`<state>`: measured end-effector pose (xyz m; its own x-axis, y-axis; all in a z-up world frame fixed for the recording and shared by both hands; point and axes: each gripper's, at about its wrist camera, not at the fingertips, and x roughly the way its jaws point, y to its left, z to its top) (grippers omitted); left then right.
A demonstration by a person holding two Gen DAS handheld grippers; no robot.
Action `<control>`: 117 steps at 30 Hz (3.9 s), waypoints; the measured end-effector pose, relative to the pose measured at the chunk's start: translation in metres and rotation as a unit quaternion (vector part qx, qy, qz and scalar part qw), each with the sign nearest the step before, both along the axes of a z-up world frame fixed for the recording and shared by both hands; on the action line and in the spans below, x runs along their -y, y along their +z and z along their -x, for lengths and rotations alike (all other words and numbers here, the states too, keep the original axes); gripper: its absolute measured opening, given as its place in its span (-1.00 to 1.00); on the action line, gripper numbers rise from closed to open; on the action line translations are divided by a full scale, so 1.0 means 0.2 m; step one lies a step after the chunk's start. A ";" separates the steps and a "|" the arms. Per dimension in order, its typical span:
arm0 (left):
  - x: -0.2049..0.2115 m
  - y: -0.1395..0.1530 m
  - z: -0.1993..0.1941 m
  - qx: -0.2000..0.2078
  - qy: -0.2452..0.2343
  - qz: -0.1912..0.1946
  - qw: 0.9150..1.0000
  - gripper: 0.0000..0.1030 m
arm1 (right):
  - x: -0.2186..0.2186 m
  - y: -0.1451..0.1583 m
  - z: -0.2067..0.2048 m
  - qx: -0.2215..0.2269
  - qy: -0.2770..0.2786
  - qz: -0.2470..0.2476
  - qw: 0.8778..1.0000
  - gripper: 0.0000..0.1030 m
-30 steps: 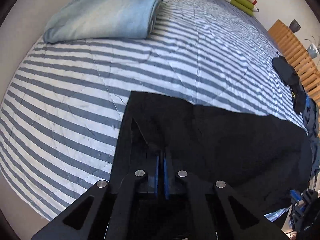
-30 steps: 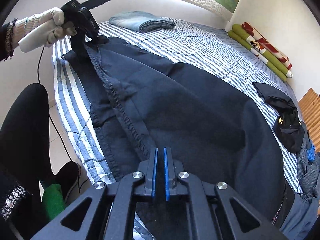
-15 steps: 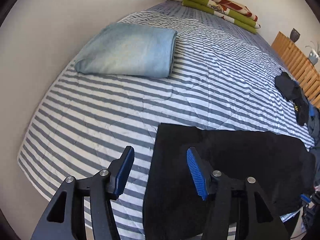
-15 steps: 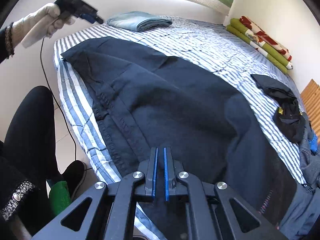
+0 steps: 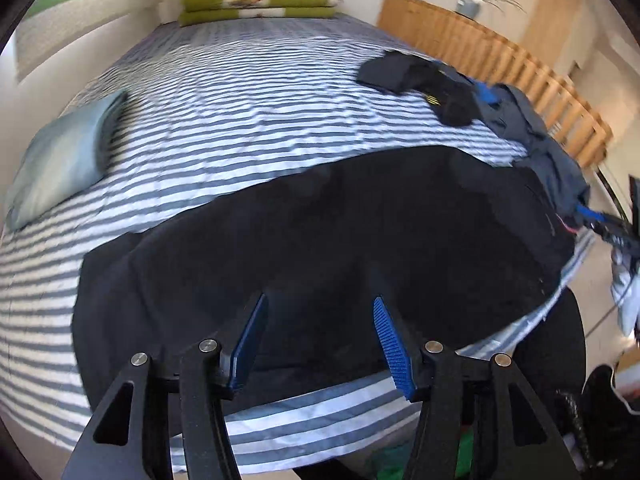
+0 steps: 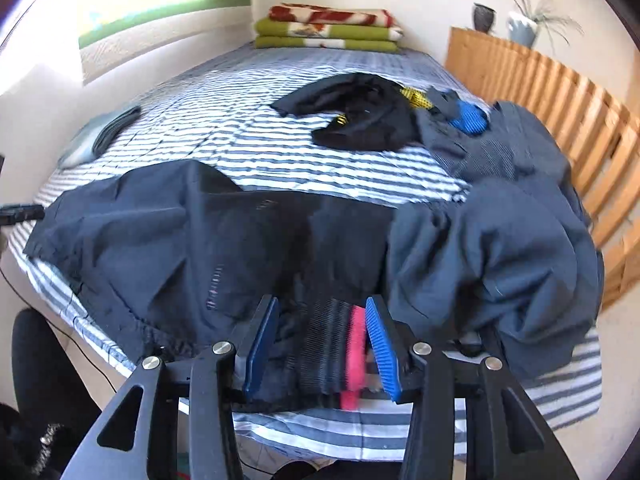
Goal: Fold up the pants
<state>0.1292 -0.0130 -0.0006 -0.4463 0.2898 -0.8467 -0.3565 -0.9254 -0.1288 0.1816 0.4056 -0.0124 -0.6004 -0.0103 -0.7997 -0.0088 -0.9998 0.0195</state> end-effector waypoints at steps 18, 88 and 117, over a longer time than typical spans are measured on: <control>-1.01 -0.35 -0.05 -0.001 -0.261 0.162 0.952 0.17 | 0.34 -0.13 -0.10 0.037 0.169 -0.092 0.981 -0.19; -0.06 -0.25 0.44 0.044 0.022 -0.021 0.999 -0.37 | -0.20 -0.24 0.48 0.078 0.022 -0.001 0.997 -0.71; 1.21 -0.26 0.56 0.063 0.311 -0.008 0.948 0.50 | 0.97 -0.34 0.28 0.112 0.288 -0.010 0.951 -0.42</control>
